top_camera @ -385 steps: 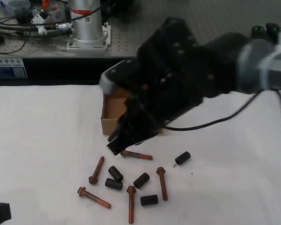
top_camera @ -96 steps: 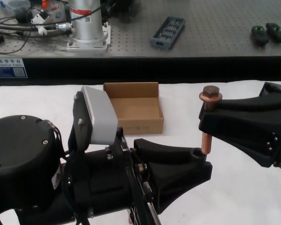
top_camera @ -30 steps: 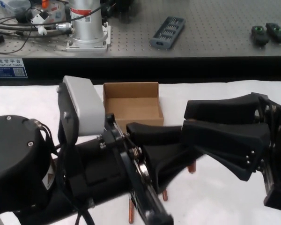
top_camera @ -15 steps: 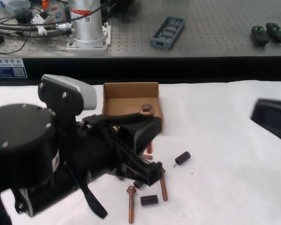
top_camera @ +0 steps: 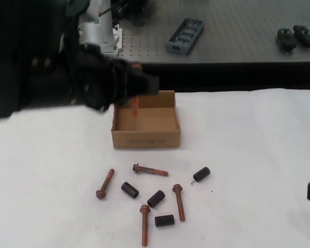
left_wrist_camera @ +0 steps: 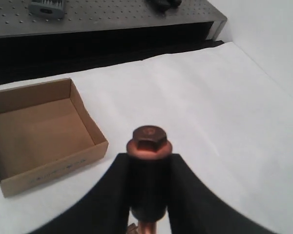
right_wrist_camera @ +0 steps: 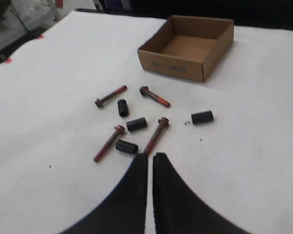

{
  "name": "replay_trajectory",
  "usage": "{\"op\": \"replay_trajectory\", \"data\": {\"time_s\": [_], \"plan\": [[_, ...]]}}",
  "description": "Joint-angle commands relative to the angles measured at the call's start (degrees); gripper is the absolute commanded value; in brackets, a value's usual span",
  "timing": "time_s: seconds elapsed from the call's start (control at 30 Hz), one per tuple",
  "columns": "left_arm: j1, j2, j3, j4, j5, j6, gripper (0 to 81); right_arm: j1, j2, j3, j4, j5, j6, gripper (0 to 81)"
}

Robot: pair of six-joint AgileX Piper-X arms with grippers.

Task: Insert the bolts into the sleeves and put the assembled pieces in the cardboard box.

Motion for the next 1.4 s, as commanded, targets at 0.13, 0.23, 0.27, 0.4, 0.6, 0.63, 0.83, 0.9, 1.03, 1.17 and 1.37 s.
{"op": "replay_trajectory", "data": {"time_s": [0.13, 0.23, 0.27, 0.4, 0.6, 0.63, 0.83, 0.9, 1.03, 1.17, 1.37], "plan": [[1.1, 15.4, -18.9, 13.9, 2.1, 1.0, 0.6, -0.4, -0.4, 0.0, 3.8, 8.9, -0.6, 3.8], [1.3, 21.6, -25.8, 17.2, 2.0, 1.0, 0.6, -0.4, -0.4, 0.0, 5.2, 10.2, -0.6, 3.8], [1.5, 23.2, -27.5, 18.0, 1.9, 1.0, 0.6, -0.4, -0.4, 0.0, 5.5, 10.2, -0.6, 3.8], [3.2, 30.4, -36.9, 24.7, 0.4, 1.0, 0.6, -0.4, -0.4, 0.0, 6.5, 10.2, -0.6, 3.8], [7.2, 39.2, -48.2, 30.4, -0.6, 0.3, 0.6, -0.4, -0.4, 0.0, 7.6, 10.2, -0.6, 3.8], [7.8, 40.4, -49.7, 30.4, -0.6, -0.4, 0.6, -0.4, -0.4, 0.0, 7.6, 10.2, -0.6, 3.8], [10.5, 47.3, -56.6, 30.4, 0.1, -2.1, 0.6, -0.4, -0.4, 0.0, 7.6, 10.2, -0.6, 3.8], [11.0, 49.3, -57.9, 30.4, 0.9, -2.5, 0.6, -0.4, -0.4, 0.0, 7.6, 10.2, -0.6, 3.8], [11.1, 52.4, -58.7, 30.4, 2.2, -2.5, 0.6, -0.4, -0.4, 0.0, 7.6, 10.2, -0.6, 3.8], [11.1, 54.8, -58.7, 30.4, 3.2, -2.5, 0.6, -0.4, -0.4, 0.0, 7.6, 10.2, -0.6, 3.8], [11.2, 57.6, -58.7, 30.0, 3.2, -2.4, 0.6, -0.4, -0.4, 0.0, 7.6, 10.2, -0.4, 3.8]]}}
